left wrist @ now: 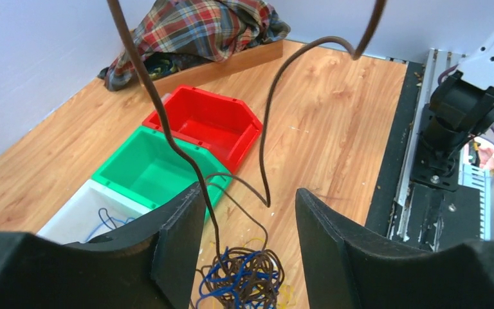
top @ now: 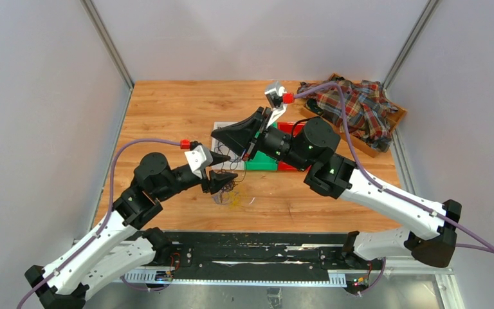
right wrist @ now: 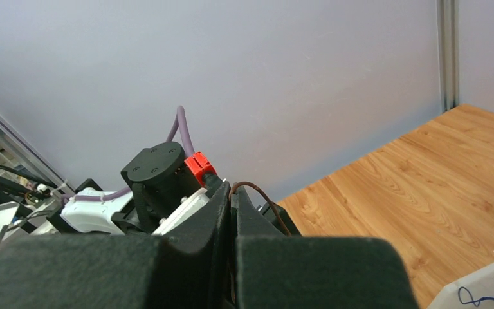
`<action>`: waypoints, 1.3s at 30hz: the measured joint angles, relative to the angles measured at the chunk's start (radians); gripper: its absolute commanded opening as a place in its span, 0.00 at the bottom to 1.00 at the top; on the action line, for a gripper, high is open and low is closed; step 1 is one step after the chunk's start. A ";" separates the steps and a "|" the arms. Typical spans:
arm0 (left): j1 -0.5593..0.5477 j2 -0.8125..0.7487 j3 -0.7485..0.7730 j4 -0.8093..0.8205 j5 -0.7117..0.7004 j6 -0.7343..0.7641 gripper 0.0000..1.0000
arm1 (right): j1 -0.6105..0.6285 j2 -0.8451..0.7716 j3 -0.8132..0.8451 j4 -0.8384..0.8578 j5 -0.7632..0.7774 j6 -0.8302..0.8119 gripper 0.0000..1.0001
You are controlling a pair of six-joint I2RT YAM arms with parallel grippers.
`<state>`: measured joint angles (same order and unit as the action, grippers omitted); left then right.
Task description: Untangle the cables
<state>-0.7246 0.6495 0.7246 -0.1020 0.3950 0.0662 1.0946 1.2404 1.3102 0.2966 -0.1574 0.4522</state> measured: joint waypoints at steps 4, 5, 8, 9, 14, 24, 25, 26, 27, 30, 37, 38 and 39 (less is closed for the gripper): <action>0.000 0.018 0.005 0.001 -0.002 0.029 0.57 | -0.004 0.008 0.007 0.003 0.009 0.044 0.01; 0.000 0.017 0.005 0.002 -0.004 0.038 0.56 | -0.004 0.016 0.015 0.004 0.011 0.056 0.01; 0.000 0.016 0.002 0.011 -0.039 0.066 0.48 | -0.004 0.049 0.043 0.005 0.010 0.089 0.00; 0.000 0.016 0.001 0.013 -0.054 0.076 0.45 | -0.004 0.062 0.051 0.005 0.009 0.099 0.01; 0.000 0.018 -0.003 -0.003 -0.086 0.143 0.15 | -0.019 0.090 0.056 0.002 0.008 0.130 0.01; 0.003 0.018 0.016 -0.109 -0.059 0.166 0.01 | -0.084 0.146 0.074 0.006 -0.151 0.237 0.25; 0.006 0.018 0.021 -0.123 -0.059 0.166 0.01 | -0.087 0.143 0.074 0.005 -0.166 0.235 0.32; 0.013 0.017 0.027 -0.139 -0.059 0.166 0.01 | -0.087 0.137 0.071 0.003 -0.179 0.230 0.37; 0.022 0.014 0.031 -0.150 -0.059 0.167 0.01 | -0.087 0.125 0.064 -0.005 -0.189 0.222 0.42; 0.043 0.008 0.045 -0.187 -0.058 0.172 0.01 | -0.088 0.061 0.025 -0.052 -0.206 0.178 0.51; 0.065 0.046 0.112 -0.227 -0.069 0.190 0.01 | -0.102 -0.121 -0.060 -0.208 -0.177 0.059 0.66; 0.066 0.057 0.125 -0.232 -0.076 0.196 0.01 | -0.103 -0.142 -0.069 -0.232 -0.167 0.045 0.66; 0.066 0.068 0.139 -0.237 -0.081 0.201 0.01 | -0.103 -0.158 -0.076 -0.255 -0.156 0.032 0.66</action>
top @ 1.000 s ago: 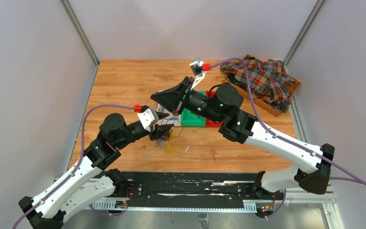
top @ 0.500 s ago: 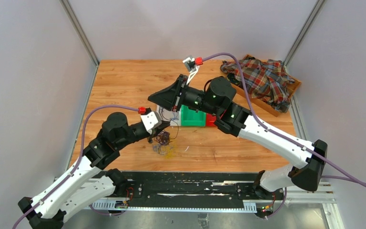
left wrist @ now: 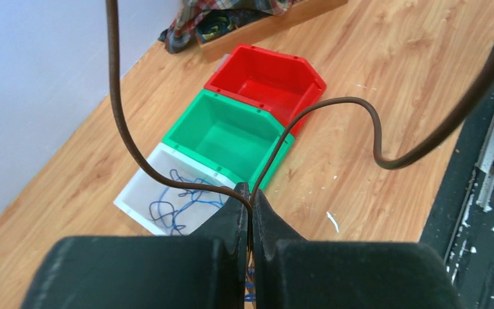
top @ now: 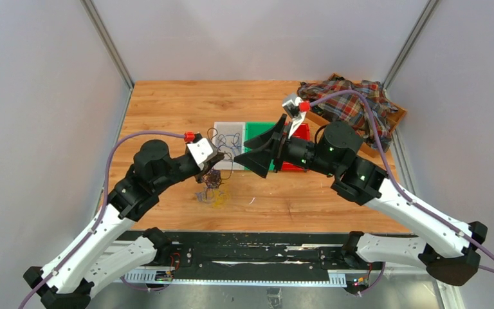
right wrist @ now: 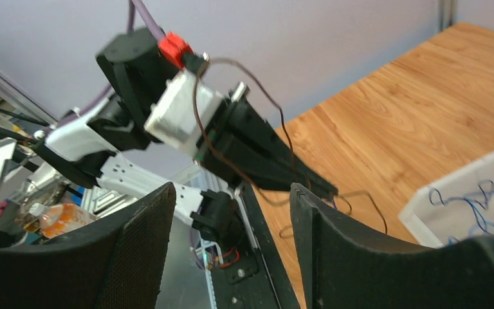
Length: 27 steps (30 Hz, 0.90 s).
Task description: Untangle the cables
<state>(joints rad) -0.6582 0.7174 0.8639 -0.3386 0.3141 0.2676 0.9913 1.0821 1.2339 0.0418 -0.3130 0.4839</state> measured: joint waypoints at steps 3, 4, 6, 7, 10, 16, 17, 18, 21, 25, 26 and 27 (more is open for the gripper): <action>0.001 0.039 0.043 0.000 -0.012 0.015 0.01 | 0.000 -0.048 -0.024 -0.080 0.039 -0.039 0.66; 0.001 0.049 0.052 -0.002 -0.013 0.016 0.01 | -0.001 -0.067 -0.037 -0.104 0.056 -0.056 0.66; 0.002 0.063 0.068 -0.009 -0.010 0.016 0.01 | -0.003 -0.102 -0.069 -0.136 0.082 -0.086 0.65; 0.002 0.068 0.079 -0.016 -0.005 0.016 0.01 | -0.003 -0.121 -0.092 -0.142 0.095 -0.101 0.65; 0.002 0.084 0.126 -0.041 0.022 0.016 0.01 | -0.004 -0.187 -0.193 -0.125 0.127 -0.149 0.65; 0.002 0.093 0.199 -0.069 0.087 0.013 0.01 | -0.004 -0.188 -0.377 0.031 0.161 -0.177 0.72; 0.002 0.093 0.203 -0.071 0.098 0.011 0.01 | -0.002 -0.154 -0.378 0.064 0.166 -0.178 0.73; 0.002 0.093 0.206 -0.074 0.111 0.009 0.01 | 0.003 -0.122 -0.378 0.094 0.171 -0.177 0.73; 0.002 0.098 0.218 -0.093 0.142 0.008 0.01 | 0.037 -0.042 -0.381 0.190 0.208 -0.186 0.73; 0.002 0.109 0.235 -0.116 0.177 0.006 0.01 | 0.118 0.015 -0.398 0.328 0.264 -0.207 0.72; 0.002 0.112 0.238 -0.117 0.183 0.004 0.01 | 0.130 0.026 -0.398 0.353 0.271 -0.210 0.71; 0.002 0.114 0.240 -0.118 0.191 0.001 0.01 | 0.143 0.041 -0.398 0.387 0.285 -0.213 0.71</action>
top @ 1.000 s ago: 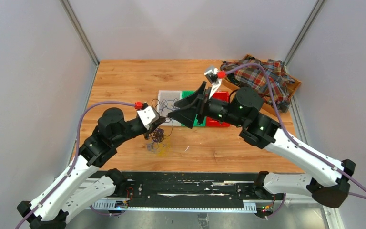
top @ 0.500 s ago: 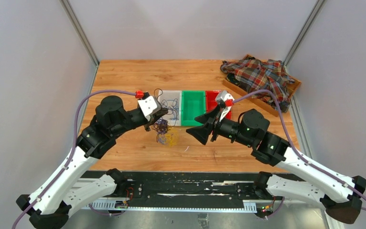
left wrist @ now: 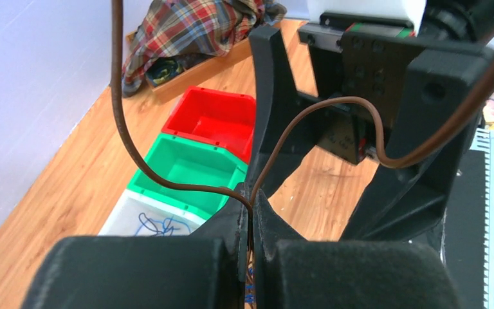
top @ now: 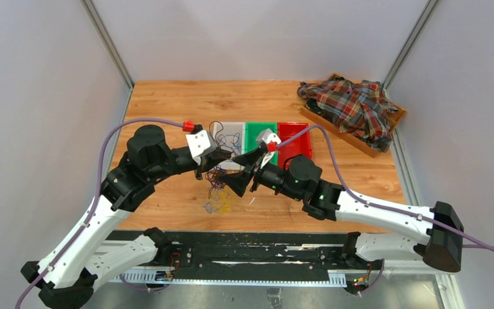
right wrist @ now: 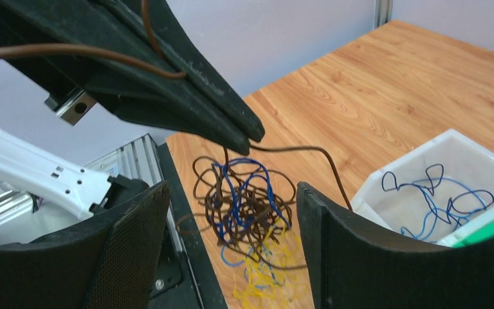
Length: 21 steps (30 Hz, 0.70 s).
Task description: Untangle the cables
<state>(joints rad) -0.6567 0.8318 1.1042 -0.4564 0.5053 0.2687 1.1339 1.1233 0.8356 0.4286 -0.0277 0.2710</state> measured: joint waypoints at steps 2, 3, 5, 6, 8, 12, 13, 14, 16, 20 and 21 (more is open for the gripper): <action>0.000 0.005 0.008 -0.002 0.013 -0.010 0.01 | 0.015 0.032 0.001 0.052 0.026 -0.003 0.71; 0.000 0.006 0.011 -0.002 0.019 -0.015 0.01 | 0.020 0.048 0.001 0.072 0.036 -0.003 0.71; 0.000 0.007 0.014 -0.001 0.029 -0.023 0.01 | 0.024 0.082 0.005 0.104 0.057 -0.004 0.68; 0.000 0.009 0.017 -0.001 0.033 -0.029 0.01 | 0.025 0.099 0.007 0.116 0.067 -0.004 0.65; 0.000 0.016 0.033 -0.002 0.038 -0.047 0.01 | 0.025 0.129 0.008 0.143 0.085 -0.006 0.54; 0.000 0.051 0.110 -0.006 0.056 -0.088 0.01 | 0.027 0.173 0.012 0.191 0.108 -0.007 0.51; 0.000 0.058 0.128 -0.006 0.061 -0.099 0.01 | 0.027 0.177 0.013 0.204 0.111 -0.006 0.51; 0.000 0.063 0.142 -0.005 0.067 -0.110 0.01 | 0.027 0.180 0.013 0.217 0.116 -0.005 0.51; 0.000 0.066 0.155 0.000 0.076 -0.136 0.00 | 0.029 0.181 0.010 0.240 0.129 -0.002 0.52; 0.000 0.072 0.173 0.003 0.074 -0.185 0.01 | 0.033 0.181 -0.021 0.285 0.177 0.016 0.52; 0.000 0.078 0.185 0.001 0.066 -0.194 0.01 | 0.037 0.181 -0.039 0.293 0.195 0.021 0.53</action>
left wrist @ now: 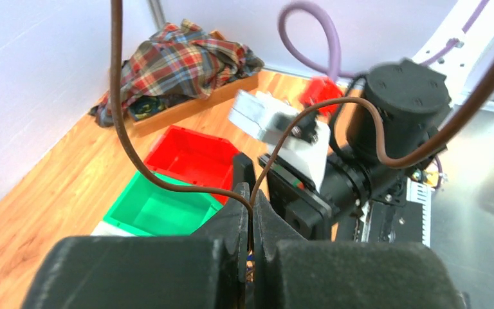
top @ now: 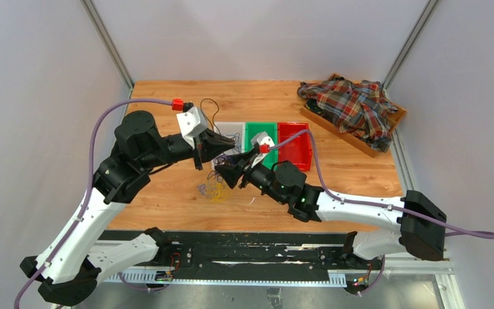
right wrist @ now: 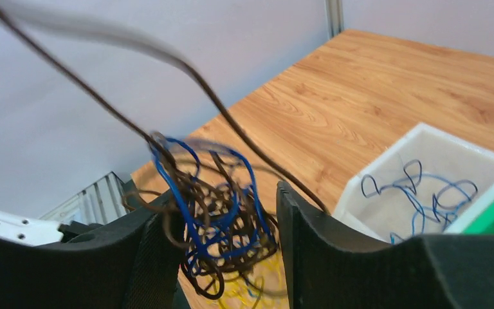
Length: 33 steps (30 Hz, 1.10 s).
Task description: Untangle the cables
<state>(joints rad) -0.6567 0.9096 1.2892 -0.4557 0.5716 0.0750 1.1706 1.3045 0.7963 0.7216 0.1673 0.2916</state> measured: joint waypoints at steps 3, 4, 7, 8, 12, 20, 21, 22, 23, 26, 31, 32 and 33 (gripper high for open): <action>0.000 0.021 0.038 -0.003 -0.037 -0.016 0.01 | 0.016 -0.001 -0.056 0.011 0.042 0.000 0.56; 0.001 0.026 0.049 -0.001 -0.052 -0.022 0.01 | 0.025 -0.001 -0.072 0.008 0.056 -0.003 0.57; 0.002 0.035 0.074 0.014 -0.100 -0.036 0.01 | 0.072 -0.005 -0.122 -0.017 0.111 -0.026 0.58; 0.002 0.038 0.079 0.016 -0.115 -0.040 0.01 | 0.085 -0.010 -0.136 -0.027 0.127 -0.034 0.59; 0.007 0.062 0.105 0.003 -0.170 -0.042 0.00 | 0.121 -0.094 -0.211 -0.076 0.186 -0.051 0.64; 0.066 0.099 0.197 -0.014 -0.200 0.006 0.01 | 0.121 -0.248 -0.276 -0.265 0.278 -0.074 0.77; 0.067 0.096 0.197 -0.020 -0.200 0.016 0.00 | 0.121 -0.265 -0.272 -0.285 0.280 -0.079 0.77; 0.067 0.096 0.195 -0.025 -0.200 0.021 0.01 | 0.121 -0.282 -0.261 -0.310 0.286 -0.087 0.78; 0.067 0.095 0.188 -0.026 -0.200 0.024 0.01 | 0.121 -0.295 -0.245 -0.331 0.292 -0.092 0.78; 0.076 0.097 0.163 -0.046 -0.200 0.023 0.00 | 0.121 -0.325 -0.213 -0.331 0.304 -0.091 0.79; 0.097 0.105 0.139 -0.056 -0.195 0.008 0.01 | 0.121 -0.339 -0.200 -0.319 0.305 -0.049 0.79; 0.098 0.103 0.137 -0.056 -0.193 0.003 0.01 | 0.121 -0.336 -0.193 -0.320 0.306 -0.043 0.78; 0.098 0.101 0.134 -0.055 -0.191 -0.002 0.01 | 0.121 -0.329 -0.180 -0.328 0.307 -0.037 0.76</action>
<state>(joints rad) -0.5583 1.0103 1.4231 -0.5110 0.3805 0.0734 1.2915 0.9752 0.6167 0.3939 0.4747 0.2550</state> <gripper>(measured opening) 0.020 0.788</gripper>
